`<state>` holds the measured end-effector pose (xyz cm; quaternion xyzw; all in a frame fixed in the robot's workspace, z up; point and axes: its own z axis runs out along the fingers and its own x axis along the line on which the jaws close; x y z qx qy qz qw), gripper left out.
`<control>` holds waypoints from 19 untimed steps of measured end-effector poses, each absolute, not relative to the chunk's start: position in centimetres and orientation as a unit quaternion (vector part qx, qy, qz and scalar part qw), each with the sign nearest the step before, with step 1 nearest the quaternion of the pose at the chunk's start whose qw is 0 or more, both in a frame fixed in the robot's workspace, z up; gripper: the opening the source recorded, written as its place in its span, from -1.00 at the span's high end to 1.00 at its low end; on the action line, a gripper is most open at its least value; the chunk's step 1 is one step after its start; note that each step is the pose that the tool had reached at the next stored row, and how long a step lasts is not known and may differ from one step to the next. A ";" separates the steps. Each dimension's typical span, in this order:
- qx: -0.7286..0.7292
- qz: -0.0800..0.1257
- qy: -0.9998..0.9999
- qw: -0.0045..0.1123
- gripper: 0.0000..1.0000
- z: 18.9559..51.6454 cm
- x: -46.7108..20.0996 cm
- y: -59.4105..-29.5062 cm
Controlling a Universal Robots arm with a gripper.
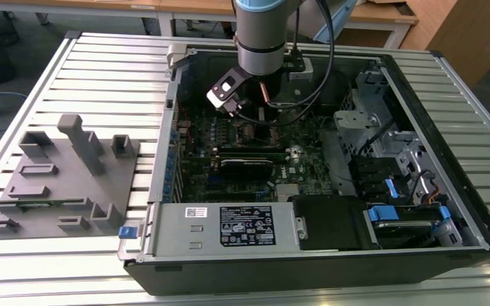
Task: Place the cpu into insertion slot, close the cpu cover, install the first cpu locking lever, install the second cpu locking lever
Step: 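Place the cpu into insertion slot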
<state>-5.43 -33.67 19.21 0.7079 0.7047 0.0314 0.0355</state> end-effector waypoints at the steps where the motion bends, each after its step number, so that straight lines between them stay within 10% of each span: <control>1: 0.708 0.031 0.705 0.036 -0.08 19.2 -5.4 -33.7; 19: 0.708 0.031 0.705 0.036 -0.22 19.9 -5.4 -33.7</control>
